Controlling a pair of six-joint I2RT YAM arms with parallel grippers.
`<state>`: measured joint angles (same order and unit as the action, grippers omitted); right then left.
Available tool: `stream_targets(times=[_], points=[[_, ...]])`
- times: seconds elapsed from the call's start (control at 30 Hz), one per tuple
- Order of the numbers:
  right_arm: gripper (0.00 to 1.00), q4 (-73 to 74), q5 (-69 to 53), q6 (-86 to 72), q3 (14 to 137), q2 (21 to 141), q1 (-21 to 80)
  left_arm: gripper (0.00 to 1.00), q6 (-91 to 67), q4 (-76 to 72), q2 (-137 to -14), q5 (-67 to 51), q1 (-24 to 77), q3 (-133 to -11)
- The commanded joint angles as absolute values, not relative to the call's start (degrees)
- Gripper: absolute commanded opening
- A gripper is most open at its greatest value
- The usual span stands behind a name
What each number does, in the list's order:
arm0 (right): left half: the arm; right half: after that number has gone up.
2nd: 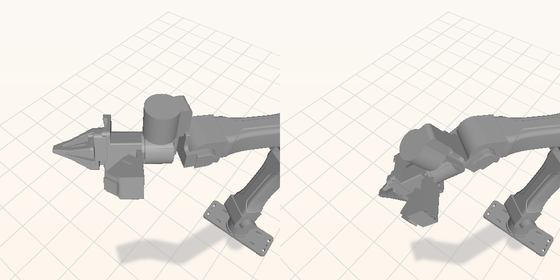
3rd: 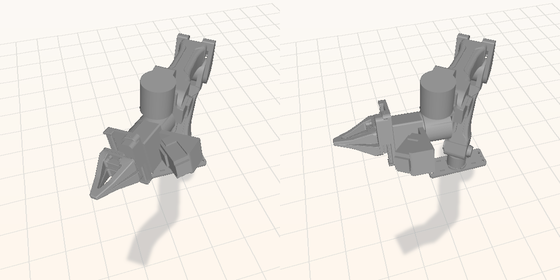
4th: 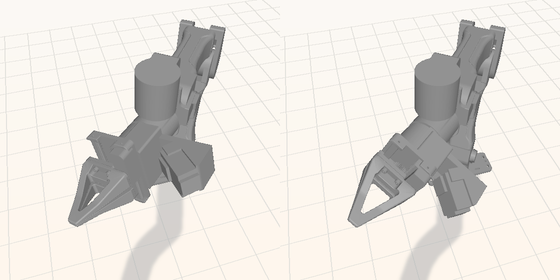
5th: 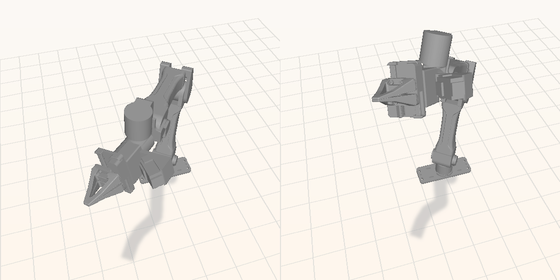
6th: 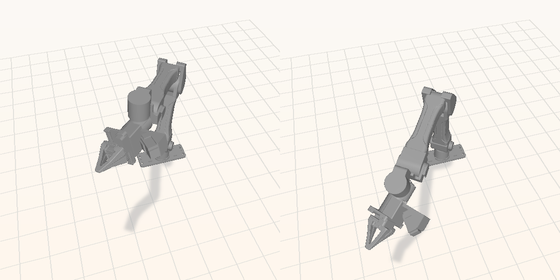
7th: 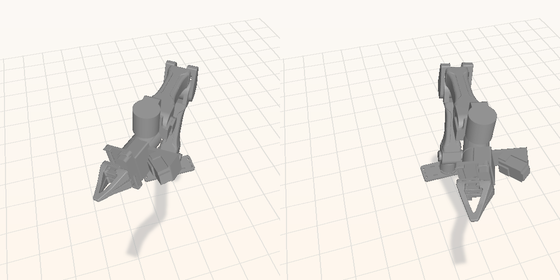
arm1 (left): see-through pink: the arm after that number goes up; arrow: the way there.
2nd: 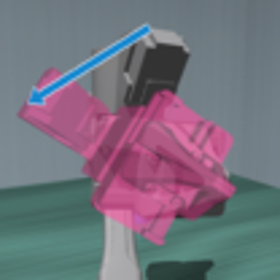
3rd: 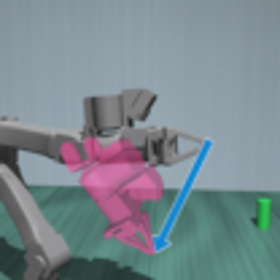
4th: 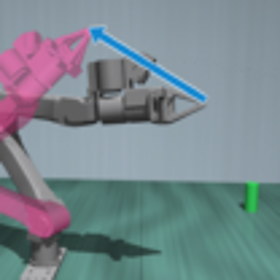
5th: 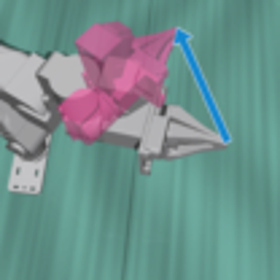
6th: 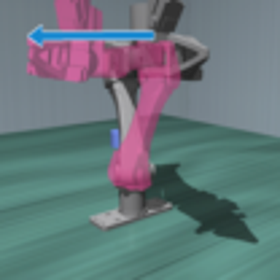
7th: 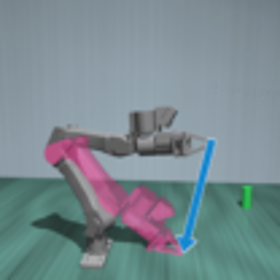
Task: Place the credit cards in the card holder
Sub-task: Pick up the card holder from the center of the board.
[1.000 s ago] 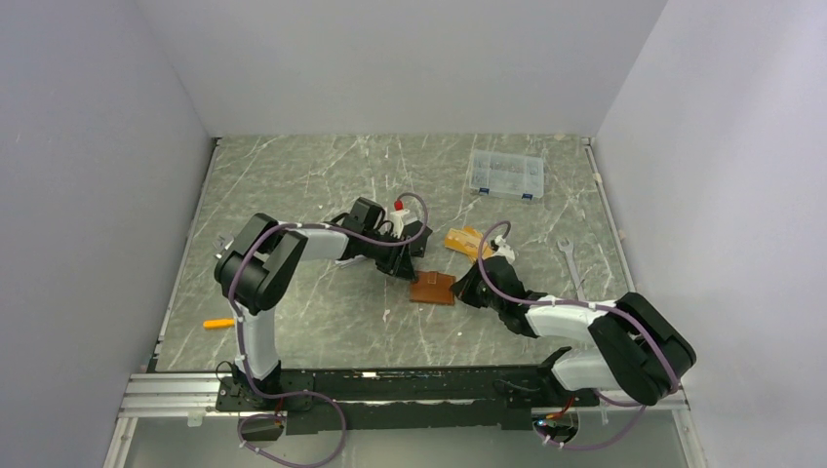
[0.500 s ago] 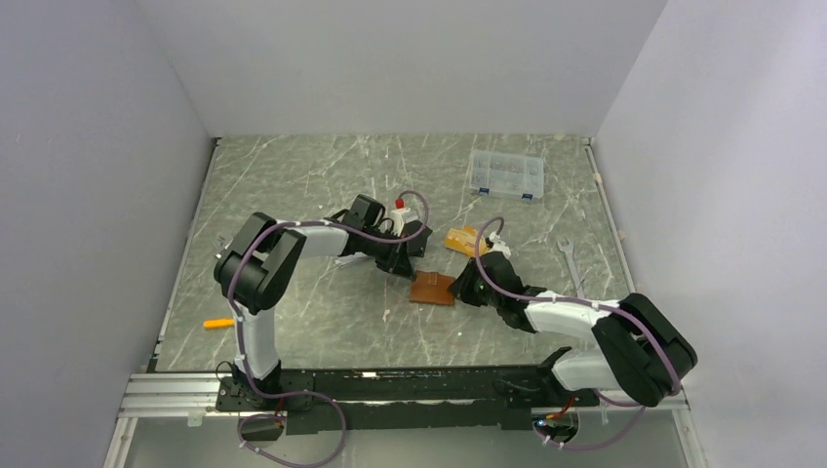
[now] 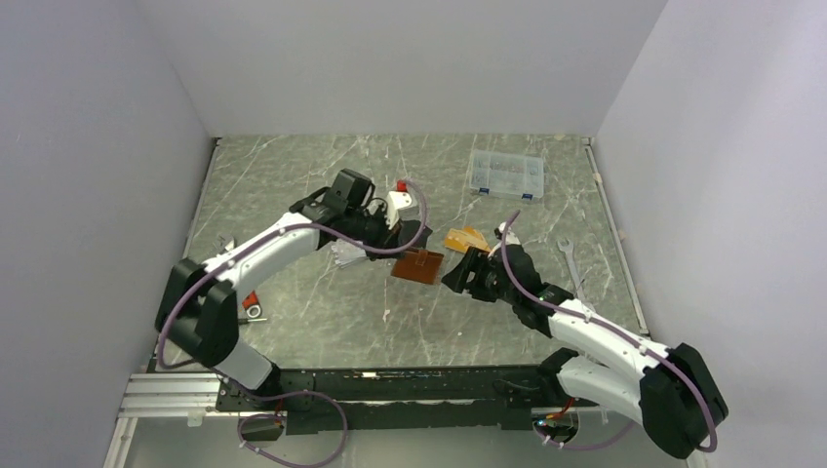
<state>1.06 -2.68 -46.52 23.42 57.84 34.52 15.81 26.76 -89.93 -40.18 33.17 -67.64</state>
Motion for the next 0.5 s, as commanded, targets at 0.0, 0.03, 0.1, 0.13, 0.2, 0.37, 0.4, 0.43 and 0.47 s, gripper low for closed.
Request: stream_targets(times=[0.0,0.03,0.1,0.13,0.2,0.37,0.4,0.43,0.47], points=[[0.76,1.64,-12.57,-49.37,27.26,56.13,30.91,0.00,30.81,27.25,-79.72,-26.20,35.60,-62.31],[0.77,2.71,-13.58,-49.63,28.88,57.34,30.40,0.00,34.73,24.75,-77.67,-21.52,36.96,-59.64],[0.81,2.78,-16.51,-49.91,31.37,59.38,30.29,0.00,39.93,22.86,-76.77,-14.00,39.83,-57.06],[0.81,2.70,-17.15,-50.29,32.10,59.80,30.18,0.00,40.50,22.07,-76.74,-11.67,40.20,-56.66],[0.82,3.21,-18.52,-50.64,33.57,60.27,29.72,0.00,41.41,19.79,-75.55,-8.32,41.12,-55.44],[0.87,6.87,-26.11,-54.82,38.62,66.33,25.84,0.00,43.64,14.89,-72.73,3.93,45.35,-53.93],[0.89,8.19,-28.28,-55.59,40.12,68.79,24.99,0.00,44.96,13.36,-73.08,7.02,46.10,-53.37],[0.89,9.26,-29.59,-56.69,41.20,70.72,24.67,0.00,45.05,15.33,-74.18,8.44,46.47,-54.44],[0.90,8.88,-30.67,-57.39,41.82,71.99,24.64,0.00,44.07,18.79,-75.58,9.10,46.61,-56.86]])
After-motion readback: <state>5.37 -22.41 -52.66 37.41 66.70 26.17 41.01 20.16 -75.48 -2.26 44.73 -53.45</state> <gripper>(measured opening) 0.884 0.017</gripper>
